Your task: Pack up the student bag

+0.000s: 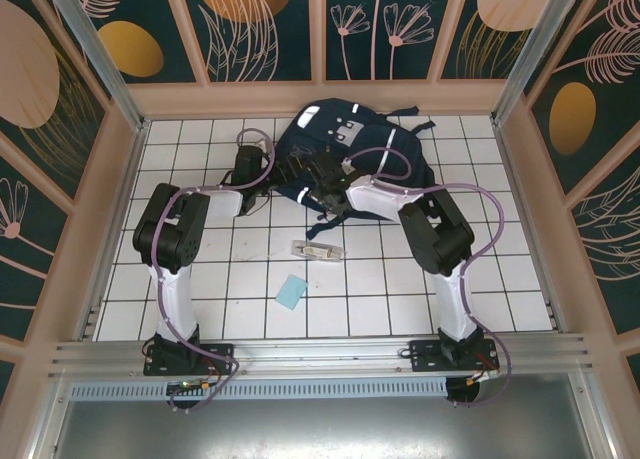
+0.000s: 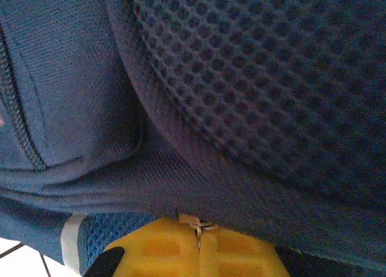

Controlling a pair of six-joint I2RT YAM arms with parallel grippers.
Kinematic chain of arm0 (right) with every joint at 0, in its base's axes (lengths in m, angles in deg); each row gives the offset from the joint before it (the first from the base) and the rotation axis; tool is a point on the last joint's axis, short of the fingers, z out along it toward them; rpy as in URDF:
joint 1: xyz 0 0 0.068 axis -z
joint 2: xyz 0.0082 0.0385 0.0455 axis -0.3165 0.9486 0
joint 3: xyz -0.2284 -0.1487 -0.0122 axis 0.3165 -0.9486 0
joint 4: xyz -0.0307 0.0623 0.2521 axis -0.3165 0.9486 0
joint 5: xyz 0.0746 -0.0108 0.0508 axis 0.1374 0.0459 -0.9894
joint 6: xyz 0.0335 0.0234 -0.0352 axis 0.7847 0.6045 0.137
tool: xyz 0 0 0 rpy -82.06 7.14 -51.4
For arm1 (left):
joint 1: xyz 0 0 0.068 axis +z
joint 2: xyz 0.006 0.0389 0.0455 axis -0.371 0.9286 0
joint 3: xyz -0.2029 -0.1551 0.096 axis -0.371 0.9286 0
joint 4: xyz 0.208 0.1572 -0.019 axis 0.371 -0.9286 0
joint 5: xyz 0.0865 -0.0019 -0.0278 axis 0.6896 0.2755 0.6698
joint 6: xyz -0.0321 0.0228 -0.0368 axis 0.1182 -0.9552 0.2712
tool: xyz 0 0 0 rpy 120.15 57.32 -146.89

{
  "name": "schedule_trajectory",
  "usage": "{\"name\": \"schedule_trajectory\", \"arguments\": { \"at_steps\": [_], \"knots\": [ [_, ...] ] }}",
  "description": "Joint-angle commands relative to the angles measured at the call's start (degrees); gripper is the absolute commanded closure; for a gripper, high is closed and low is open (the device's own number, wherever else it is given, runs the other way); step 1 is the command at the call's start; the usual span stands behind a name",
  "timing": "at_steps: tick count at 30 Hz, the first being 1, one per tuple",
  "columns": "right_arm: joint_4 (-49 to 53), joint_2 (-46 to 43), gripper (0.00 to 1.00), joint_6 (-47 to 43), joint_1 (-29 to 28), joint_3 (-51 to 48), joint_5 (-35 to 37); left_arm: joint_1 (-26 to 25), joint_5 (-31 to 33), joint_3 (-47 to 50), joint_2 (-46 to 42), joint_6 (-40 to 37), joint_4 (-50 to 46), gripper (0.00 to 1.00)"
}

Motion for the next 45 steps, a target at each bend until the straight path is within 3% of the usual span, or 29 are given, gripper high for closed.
{"name": "schedule_trajectory", "arguments": {
  "at_steps": [1,8,17,23,27,33,35,39,45],
  "knots": [
    [-0.8,-5.9,1.0,-5.1,1.6,-3.4,-0.2,-0.3,0.7,-2.1,3.8,1.5,-10.7,0.31],
    [-2.5,-12.3,1.0,-17.0,4.9,-10.1,-11.1,2.6,0.3,-5.5,6.0,4.3,-11.0,0.3],
    [9.7,-16.5,1.0,-34.0,8.2,-10.8,-11.5,5.8,-0.2,-10.5,9.7,4.5,-13.7,0.3],
    [17.4,-22.2,1.0,-40.1,11.7,-12.4,-8.1,7.6,-0.8,-14.9,12.6,3.8,-16.2,0.31],
    [18.8,-24.8,1.0,-42.1,14.6,-12.9,-10.1,8.3,-0.7,-16.7,12.3,3.5,-17.2,0.3],
    [11.7,-23.5,1.0,-38.5,14.2,-11.7,-26.5,8.2,-3.7,-15.9,6.0,4.3,-19.3,0.17],
    [7.7,-22.5,1.0,-36.6,13.1,-11.3,-32.6,8.2,-5.2,-13.5,1.4,5.2,-19.1,0.02],
    [-0.1,-19.9,1.0,-32.6,10.5,-8.7,-41.5,8.1,-7.3,-5.5,-9.6,8.1,-17.4,0.02],
    [-4.7,-14.4,1.0,-30.7,8.9,-0.6,-48.4,7.4,-16.9,6.9,-18.4,19.3,-5.7,0.02]
  ]
}}
